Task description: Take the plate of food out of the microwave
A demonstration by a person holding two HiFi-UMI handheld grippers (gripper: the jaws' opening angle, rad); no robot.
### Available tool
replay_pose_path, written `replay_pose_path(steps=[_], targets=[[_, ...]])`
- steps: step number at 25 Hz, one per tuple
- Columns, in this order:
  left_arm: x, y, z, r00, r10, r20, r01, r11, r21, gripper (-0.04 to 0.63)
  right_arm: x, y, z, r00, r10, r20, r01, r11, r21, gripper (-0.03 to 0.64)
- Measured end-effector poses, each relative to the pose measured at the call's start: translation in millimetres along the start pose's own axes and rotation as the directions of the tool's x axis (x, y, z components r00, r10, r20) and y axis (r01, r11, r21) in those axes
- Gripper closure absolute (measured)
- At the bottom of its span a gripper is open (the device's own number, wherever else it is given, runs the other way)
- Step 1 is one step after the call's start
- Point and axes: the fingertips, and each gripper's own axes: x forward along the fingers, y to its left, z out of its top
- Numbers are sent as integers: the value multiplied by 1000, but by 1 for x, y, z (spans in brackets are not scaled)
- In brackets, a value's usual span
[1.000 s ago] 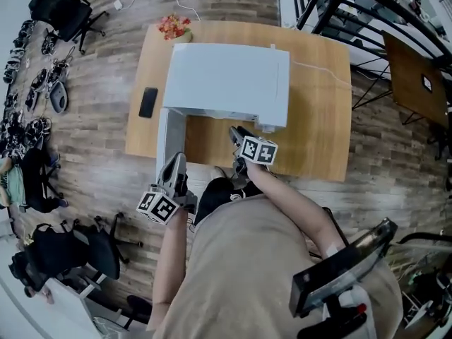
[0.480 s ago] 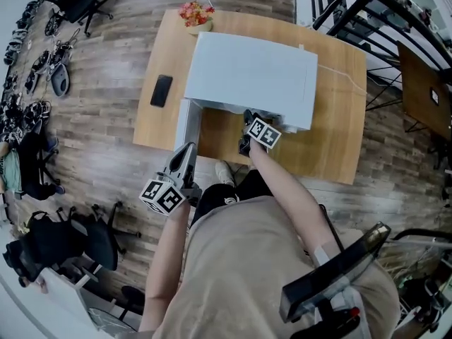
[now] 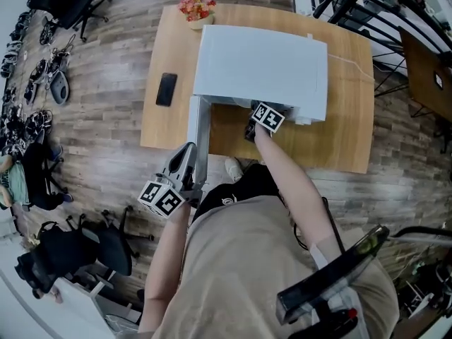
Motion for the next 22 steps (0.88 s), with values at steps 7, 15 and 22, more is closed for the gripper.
replay_pose_path(steps=[7,15,22], targets=[[-5,5,-2,999,-32,-22,32,999,-2,591,-11,-11,-2,992,115,42,-122,954,274,554],[-8,5,-6,998,-61,-17,60,998,-28,591,-49,4,-5,943,320,93,-328,839,434,600],[-6,-4,-8,997,-70,-8,70,997,-27,591,-85,14,-12,906,413,87,-401,776,486,600]])
